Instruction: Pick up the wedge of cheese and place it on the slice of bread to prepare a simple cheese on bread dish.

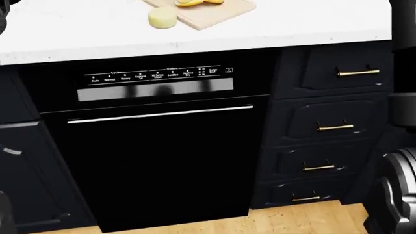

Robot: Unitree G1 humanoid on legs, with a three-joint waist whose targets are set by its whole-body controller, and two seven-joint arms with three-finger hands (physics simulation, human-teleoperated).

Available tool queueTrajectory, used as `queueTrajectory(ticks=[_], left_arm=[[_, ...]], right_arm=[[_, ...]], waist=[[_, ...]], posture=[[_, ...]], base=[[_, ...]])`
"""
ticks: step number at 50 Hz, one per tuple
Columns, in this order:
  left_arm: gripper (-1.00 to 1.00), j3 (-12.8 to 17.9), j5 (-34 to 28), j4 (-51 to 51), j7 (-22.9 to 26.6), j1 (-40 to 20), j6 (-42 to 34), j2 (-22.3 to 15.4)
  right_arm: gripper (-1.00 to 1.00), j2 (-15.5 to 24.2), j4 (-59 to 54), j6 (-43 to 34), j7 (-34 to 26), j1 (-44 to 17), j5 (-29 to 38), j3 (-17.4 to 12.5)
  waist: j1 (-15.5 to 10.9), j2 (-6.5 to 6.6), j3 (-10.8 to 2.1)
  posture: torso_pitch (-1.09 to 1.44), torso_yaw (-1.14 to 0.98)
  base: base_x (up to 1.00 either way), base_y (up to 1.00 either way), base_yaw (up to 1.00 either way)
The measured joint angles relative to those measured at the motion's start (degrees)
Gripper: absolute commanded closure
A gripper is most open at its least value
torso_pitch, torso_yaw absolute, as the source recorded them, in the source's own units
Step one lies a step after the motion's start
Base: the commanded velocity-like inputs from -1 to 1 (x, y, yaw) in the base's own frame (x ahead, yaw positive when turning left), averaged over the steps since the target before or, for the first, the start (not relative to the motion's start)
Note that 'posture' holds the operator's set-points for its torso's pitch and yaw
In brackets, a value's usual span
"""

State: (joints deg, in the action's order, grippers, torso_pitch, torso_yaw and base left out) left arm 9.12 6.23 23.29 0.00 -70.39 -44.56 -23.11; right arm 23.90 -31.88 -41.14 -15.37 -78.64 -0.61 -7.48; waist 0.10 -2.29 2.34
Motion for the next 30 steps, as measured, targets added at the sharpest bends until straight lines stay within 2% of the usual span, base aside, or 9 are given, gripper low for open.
queueTrajectory(ticks=[2,4,8,10,12,16,21,25,30], left_arm=[[-1.0,-0.6,0.4,0.5,0.3,0.4,-0.4,0.5],[-1.0,-0.7,0.6,0.8,0.5,0.5,-0.8,0.5],[-1.0,-0.1,0.5,-0.5,0.3,0.3,-0.8,0.1],[-1.0,0.0,0.5,-1.5,0.2,-0.1,-0.5,0.0],[-1.0,0.1,0.5,-2.9,0.0,0.1,-0.6,0.1],[-1.0,-0.2,0.3,-2.1,-0.1,1.5,-1.5,0.4],[-1.0,-0.1,0.0,-1.6,-0.2,2.5,-2.4,0.7],[-1.0,-0.5,0.2,-1.7,0.1,2.6,-2.8,1.0],[-1.0,0.3,-0.1,-3.1,-0.1,1.4,-1.6,0.3]], right_arm=[[-1.0,0.2,-0.9,-0.5,0.1,0.2,0.4,-0.2],[-1.0,0.1,-1.2,-0.9,0.2,0.1,0.7,-0.2],[-1.0,0.3,-1.0,-1.1,-0.2,-1.2,0.7,0.0],[-1.0,0.3,-0.2,-0.3,0.1,-1.4,0.6,-0.6],[-1.0,0.5,-0.6,0.6,0.3,-1.9,0.5,-0.5],[-1.0,-0.3,-2.0,0.4,-0.3,-0.9,0.4,0.0],[-1.0,0.0,-2.0,-0.8,-1.2,-1.8,0.8,0.8],[-1.0,-0.1,-1.5,-1.3,-1.6,-1.6,1.1,0.5],[-1.0,-0.3,-0.2,-0.7,-2.0,-1.2,1.0,0.4]], waist=[[0.3,-0.14,0.15],[0.2,0.43,0.02],[-0.1,2.89,0.38],[0.6,3.57,1.06],[1.2,5.28,0.7],[0.9,3.08,1.27],[0.2,2.05,1.41],[-0.8,1.68,-0.12],[-1.1,0.8,-0.63]], posture=[[0.0,0.0],[0.0,0.0],[0.0,0.0],[0.0,0.0],[0.0,0.0],[0.0,0.0],[0.0,0.0],[0.0,0.0],[0.0,0.0]], base=[[0.11,0.0,0.0],[0.11,0.0,0.0],[0.08,0.0,0.0],[0.0,0.0,0.0],[0.0,0.0,0.0],[0.0,0.0,0.0],[0.0,0.0,0.02],[0.0,0.0,0.53],[0.0,0.0,0.55]])
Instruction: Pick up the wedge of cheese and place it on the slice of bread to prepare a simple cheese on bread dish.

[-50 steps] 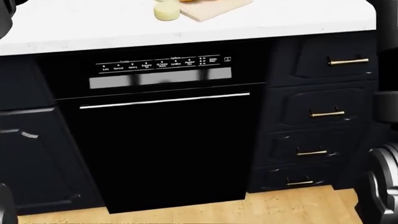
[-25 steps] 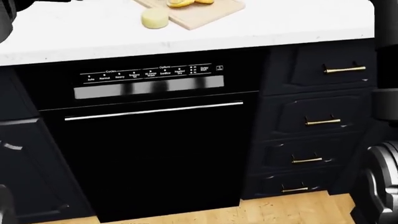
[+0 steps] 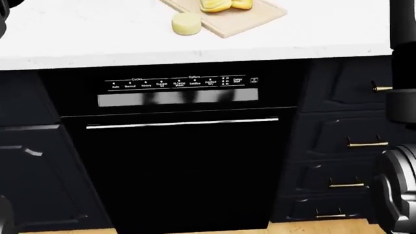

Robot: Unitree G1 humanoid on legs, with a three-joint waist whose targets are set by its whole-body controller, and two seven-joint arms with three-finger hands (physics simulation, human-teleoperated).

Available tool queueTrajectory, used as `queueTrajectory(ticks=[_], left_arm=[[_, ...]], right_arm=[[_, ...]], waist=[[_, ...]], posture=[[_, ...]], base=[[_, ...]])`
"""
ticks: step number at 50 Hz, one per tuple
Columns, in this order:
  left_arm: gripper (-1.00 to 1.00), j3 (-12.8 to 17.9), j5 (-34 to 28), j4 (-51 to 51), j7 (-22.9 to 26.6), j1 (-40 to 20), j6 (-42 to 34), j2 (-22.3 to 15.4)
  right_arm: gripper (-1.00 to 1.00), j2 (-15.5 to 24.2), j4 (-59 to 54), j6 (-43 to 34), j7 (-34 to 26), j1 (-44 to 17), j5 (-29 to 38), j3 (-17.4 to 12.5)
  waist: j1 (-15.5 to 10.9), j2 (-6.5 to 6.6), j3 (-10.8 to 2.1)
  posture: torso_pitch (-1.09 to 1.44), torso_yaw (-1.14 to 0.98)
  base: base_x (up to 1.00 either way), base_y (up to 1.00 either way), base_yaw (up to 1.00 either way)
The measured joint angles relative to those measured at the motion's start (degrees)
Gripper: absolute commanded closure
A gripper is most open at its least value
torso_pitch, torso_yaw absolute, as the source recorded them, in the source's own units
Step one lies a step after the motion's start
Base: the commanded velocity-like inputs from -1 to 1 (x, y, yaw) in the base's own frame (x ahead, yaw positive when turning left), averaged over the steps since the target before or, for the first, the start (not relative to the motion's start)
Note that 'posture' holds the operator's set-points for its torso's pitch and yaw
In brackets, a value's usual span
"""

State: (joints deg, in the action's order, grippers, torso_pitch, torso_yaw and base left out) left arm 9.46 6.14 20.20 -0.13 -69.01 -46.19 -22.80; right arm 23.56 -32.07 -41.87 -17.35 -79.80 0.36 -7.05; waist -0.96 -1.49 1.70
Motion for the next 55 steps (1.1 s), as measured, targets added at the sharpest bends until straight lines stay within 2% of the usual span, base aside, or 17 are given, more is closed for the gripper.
queueTrajectory(ticks=[2,5,7,9,11,15,18,21,23,26,30,37,41,42,47,52,55], left_arm=[[-1.0,-0.4,0.1,-0.1,0.1,-0.3,0.3,0.3],[-1.0,-1.3,0.5,-0.4,0.4,-0.3,0.3,1.1],[-1.0,-1.1,0.6,-0.5,0.5,0.0,0.0,0.7],[-1.0,-0.3,0.1,-0.6,0.1,-0.1,-0.2,0.4],[-1.0,-0.3,-0.1,-0.5,-0.1,-0.2,-0.3,0.5],[-1.0,-0.3,0.0,-0.2,0.0,0.7,-1.2,0.6],[-1.0,-0.3,0.1,0.8,0.0,1.5,-1.9,0.6],[-1.0,0.0,0.0,0.5,-0.2,1.3,-2.2,0.3],[-1.0,0.0,0.1,-0.3,-0.2,0.4,-1.7,0.1],[-1.0,-0.1,0.3,-1.6,-0.1,-1.0,-0.5,0.0],[-1.0,-1.1,0.8,-1.1,0.2,0.1,0.2,1.0],[-1.0,-0.7,0.7,-0.9,-0.1,-0.2,-1.4,0.7],[-1.0,-0.8,0.8,-1.2,-0.1,-0.6,-1.7,0.7],[-1.0,-0.7,0.8,-1.4,-0.1,-0.6,-1.7,0.4],[-1.0,0.2,0.3,-0.8,-0.6,0.3,-2.0,0.0],[-1.0,0.0,0.4,-0.6,-0.5,-0.5,-1.5,-0.2],[-1.0,0.1,0.4,-0.5,-0.5,-0.9,-1.2,-0.3]], right_arm=[[-1.0,0.6,-0.7,-0.2,0.0,-0.3,0.2,-0.3],[-1.0,1.2,-1.0,-0.8,0.3,-0.7,0.7,-1.0],[-1.0,0.6,-0.3,-0.9,0.5,-1.0,0.5,-1.0],[-1.0,0.3,-1.1,-0.8,1.0,-2.0,0.0,-0.7],[-1.0,0.5,-2.2,-1.0,1.5,-2.5,-0.4,-0.9],[-1.0,0.1,-3.3,-2.2,1.7,-1.2,-0.8,-0.5],[-1.0,-0.5,-3.9,-3.3,1.4,-0.5,-1.3,0.1],[-1.0,-0.5,-2.8,-3.6,0.8,-0.6,-1.6,0.4],[-1.0,-0.1,-2.4,-3.2,0.7,-1.3,-1.6,0.0],[-1.0,0.4,-1.9,-2.5,0.9,-2.3,-1.5,-0.7],[-1.0,0.6,-0.9,-2.2,1.5,-0.5,-1.6,-1.5],[-1.0,0.4,-0.4,-3.5,1.5,0.4,-2.4,-1.0],[-1.0,0.4,-0.7,-4.1,1.6,0.3,-2.5,-0.8],[-1.0,0.1,-0.4,-4.1,1.6,0.2,-2.6,-0.7],[-1.0,-0.8,-1.1,-4.2,1.0,0.1,-3.4,0.2],[-1.0,-0.5,-1.4,-3.4,1.3,-1.2,-3.3,-0.3],[-1.0,-0.6,-1.4,-3.1,1.3,-1.6,-3.5,-0.3]], waist=[[0.4,0.43,0.02],[0.1,-0.41,-0.21],[-0.1,0.06,0.31],[0.4,1.15,1.35],[0.9,3.09,1.51],[1.4,2.17,2.42],[0.7,2.27,2.26],[0.7,2.58,1.31],[1.1,1.74,0.86],[1.3,-1.26,0.27],[1.7,-1.06,-0.17],[0.9,2.24,1.19],[1.3,5.9,0.96],[1.2,5.96,0.68],[0.9,4.59,0.31],[0.8,1.66,0.18],[0.3,-0.85,0.01]], posture=[[0.0,0.0],[0.0,0.0],[0.0,0.0],[0.0,0.0],[0.0,0.0],[0.0,0.0],[0.0,0.0],[0.0,0.0],[0.0,0.0],[0.0,0.0],[0.0,0.0],[0.0,0.0],[0.0,0.0],[0.0,0.0],[0.0,0.0],[0.0,0.0],[0.0,0.0]], base=[[0.0,0.0,0.61],[0.0,0.0,0.75],[0.0,0.0,0.0],[0.0,0.0,0.0],[0.0,0.0,0.0],[0.02,0.0,0.0],[0.13,0.0,0.0],[0.13,0.0,0.0],[0.13,0.0,0.0],[0.13,0.0,0.0],[0.12,0.0,0.0],[0.07,0.0,0.0],[0.08,0.0,0.0],[0.08,0.0,0.0],[0.07,0.0,0.0],[0.08,0.0,0.0],[0.08,0.0,0.0]])
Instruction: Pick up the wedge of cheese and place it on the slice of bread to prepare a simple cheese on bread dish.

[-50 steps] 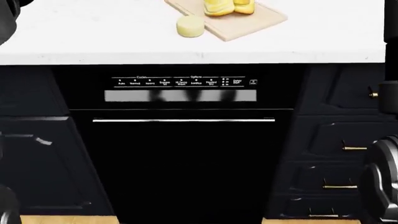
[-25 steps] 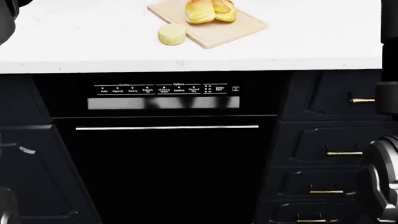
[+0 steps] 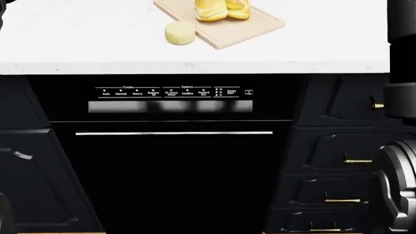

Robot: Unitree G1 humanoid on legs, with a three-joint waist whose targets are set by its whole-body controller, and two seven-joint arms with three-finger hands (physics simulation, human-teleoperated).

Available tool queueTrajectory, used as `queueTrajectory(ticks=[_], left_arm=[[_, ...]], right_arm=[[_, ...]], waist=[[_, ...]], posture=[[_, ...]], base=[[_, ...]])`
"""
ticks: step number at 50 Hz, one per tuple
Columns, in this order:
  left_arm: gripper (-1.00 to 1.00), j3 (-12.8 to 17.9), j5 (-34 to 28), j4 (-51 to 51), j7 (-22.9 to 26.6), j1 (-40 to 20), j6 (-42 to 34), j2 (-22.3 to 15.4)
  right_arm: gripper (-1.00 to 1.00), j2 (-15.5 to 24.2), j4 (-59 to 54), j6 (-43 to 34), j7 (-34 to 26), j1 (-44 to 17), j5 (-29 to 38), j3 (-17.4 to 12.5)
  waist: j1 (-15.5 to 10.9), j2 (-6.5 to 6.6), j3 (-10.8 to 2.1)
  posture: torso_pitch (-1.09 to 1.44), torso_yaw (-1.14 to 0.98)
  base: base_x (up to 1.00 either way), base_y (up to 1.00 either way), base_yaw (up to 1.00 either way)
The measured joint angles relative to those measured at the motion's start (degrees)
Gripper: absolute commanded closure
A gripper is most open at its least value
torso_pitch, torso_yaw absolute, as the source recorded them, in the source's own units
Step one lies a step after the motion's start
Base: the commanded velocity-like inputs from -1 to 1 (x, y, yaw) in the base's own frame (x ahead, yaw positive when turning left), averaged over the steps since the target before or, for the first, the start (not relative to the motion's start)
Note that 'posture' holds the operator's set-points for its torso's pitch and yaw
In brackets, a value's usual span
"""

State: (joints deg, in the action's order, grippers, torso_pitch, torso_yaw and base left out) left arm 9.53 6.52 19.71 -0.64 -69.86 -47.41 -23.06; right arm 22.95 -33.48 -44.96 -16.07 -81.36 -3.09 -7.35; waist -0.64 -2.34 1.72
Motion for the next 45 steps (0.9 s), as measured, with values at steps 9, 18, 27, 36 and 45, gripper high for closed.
queueTrajectory(ticks=[9,18,27,36,45], left_arm=[[-1.0,-1.1,0.7,0.1,0.6,0.0,-0.5,1.0],[-1.0,0.1,0.4,-0.3,0.2,0.2,0.0,-0.2],[-1.0,0.2,0.4,-0.5,0.0,-0.2,-0.4,-0.5],[-1.0,-1.0,1.2,0.2,0.5,-0.1,-0.8,0.5],[-1.0,-0.2,0.9,-0.6,0.2,-0.2,0.1,-0.4]], right_arm=[[-1.0,0.7,-1.4,-1.1,0.8,0.7,-0.1,-0.7],[-1.0,-0.3,-0.7,-0.8,0.3,0.1,-1.3,0.1],[-1.0,-0.3,-0.9,-0.5,0.2,-0.7,-1.6,0.1],[-1.0,0.5,-2.5,-1.1,0.6,-0.2,-0.9,-0.4],[-1.0,-0.1,-1.6,-0.2,0.3,-0.3,-1.0,-0.2]], waist=[[0.7,1.93,0.69],[0.6,6.02,0.78],[0.3,1.71,0.62],[0.8,0.96,0.71],[1.2,6.23,0.52]], posture=[[0.0,0.0],[0.0,0.0],[0.0,0.0],[0.0,0.0],[0.0,0.0]], base=[[0.07,0.0,0.0],[0.09,0.0,0.0],[0.15,0.0,0.0],[0.15,0.0,0.0],[0.15,0.0,0.0]])
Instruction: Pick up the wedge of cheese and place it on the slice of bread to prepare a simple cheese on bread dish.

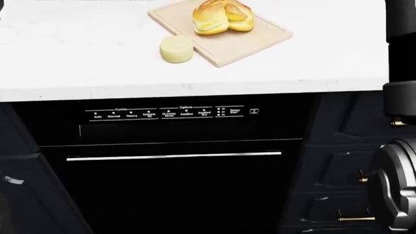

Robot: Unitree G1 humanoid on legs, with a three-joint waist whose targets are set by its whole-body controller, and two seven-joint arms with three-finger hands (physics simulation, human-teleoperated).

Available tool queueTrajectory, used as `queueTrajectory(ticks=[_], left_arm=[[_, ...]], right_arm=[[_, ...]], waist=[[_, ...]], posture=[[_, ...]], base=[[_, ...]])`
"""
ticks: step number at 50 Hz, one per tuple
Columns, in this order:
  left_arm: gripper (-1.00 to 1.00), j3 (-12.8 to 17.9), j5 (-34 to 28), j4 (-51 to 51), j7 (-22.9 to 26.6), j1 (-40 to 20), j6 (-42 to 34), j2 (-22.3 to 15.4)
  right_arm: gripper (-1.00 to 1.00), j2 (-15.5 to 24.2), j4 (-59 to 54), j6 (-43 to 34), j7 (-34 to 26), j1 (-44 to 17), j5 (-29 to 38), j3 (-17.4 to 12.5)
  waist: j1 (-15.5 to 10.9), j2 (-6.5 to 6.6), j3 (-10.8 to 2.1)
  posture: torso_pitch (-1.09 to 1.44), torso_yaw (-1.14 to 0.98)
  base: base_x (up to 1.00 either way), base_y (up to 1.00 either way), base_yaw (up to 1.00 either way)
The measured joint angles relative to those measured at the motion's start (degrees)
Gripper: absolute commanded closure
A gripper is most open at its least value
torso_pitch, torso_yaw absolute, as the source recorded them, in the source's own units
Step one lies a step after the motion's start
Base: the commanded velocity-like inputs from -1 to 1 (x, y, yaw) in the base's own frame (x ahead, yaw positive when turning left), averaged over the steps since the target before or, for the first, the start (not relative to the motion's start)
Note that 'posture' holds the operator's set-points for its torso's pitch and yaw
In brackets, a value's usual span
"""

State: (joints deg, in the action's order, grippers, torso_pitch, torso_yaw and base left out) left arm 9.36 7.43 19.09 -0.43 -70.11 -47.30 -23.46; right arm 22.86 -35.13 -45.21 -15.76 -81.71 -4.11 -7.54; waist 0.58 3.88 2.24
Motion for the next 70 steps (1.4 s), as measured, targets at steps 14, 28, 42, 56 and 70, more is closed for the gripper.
queueTrajectory(ticks=[14,28,42,56,70], left_arm=[[-1.0,0.1,-0.4,0.2,-0.3,-0.4,-0.1,0.3],[-1.0,0.0,0.1,0.2,0.1,-1.1,-0.4,-0.2],[-1.0,0.5,0.0,0.7,-0.3,-1.3,-0.3,-0.6],[-1.0,0.2,0.6,0.1,-0.1,-1.1,-0.4,-0.8],[-1.0,0.4,0.2,0.4,-0.5,-1.5,-0.6,-0.7]], right_arm=[[-1.0,0.0,-0.7,0.4,-0.8,-1.7,0.1,0.5],[-1.0,-0.1,-0.7,-0.3,-0.8,-1.3,0.8,0.2],[-1.0,-0.3,-0.5,0.1,-1.3,-1.8,0.4,0.5],[-1.0,-0.3,-1.0,-0.2,-1.1,-1.7,0.9,0.3],[-1.0,-0.3,-0.6,-0.2,-1.5,-2.0,0.5,0.5]], waist=[[-0.8,-6.56,-0.29],[0.0,0.37,-0.05],[-0.9,-6.54,-0.37],[0.0,0.34,-0.1],[-1.0,-6.56,-0.33]], posture=[[0.0,0.0],[0.0,0.0],[0.0,0.0],[0.0,0.0],[0.0,0.0]], base=[[0.16,0.0,0.0],[0.17,0.0,0.0],[0.16,0.0,0.0],[0.16,0.0,0.0],[0.17,0.0,0.0]])
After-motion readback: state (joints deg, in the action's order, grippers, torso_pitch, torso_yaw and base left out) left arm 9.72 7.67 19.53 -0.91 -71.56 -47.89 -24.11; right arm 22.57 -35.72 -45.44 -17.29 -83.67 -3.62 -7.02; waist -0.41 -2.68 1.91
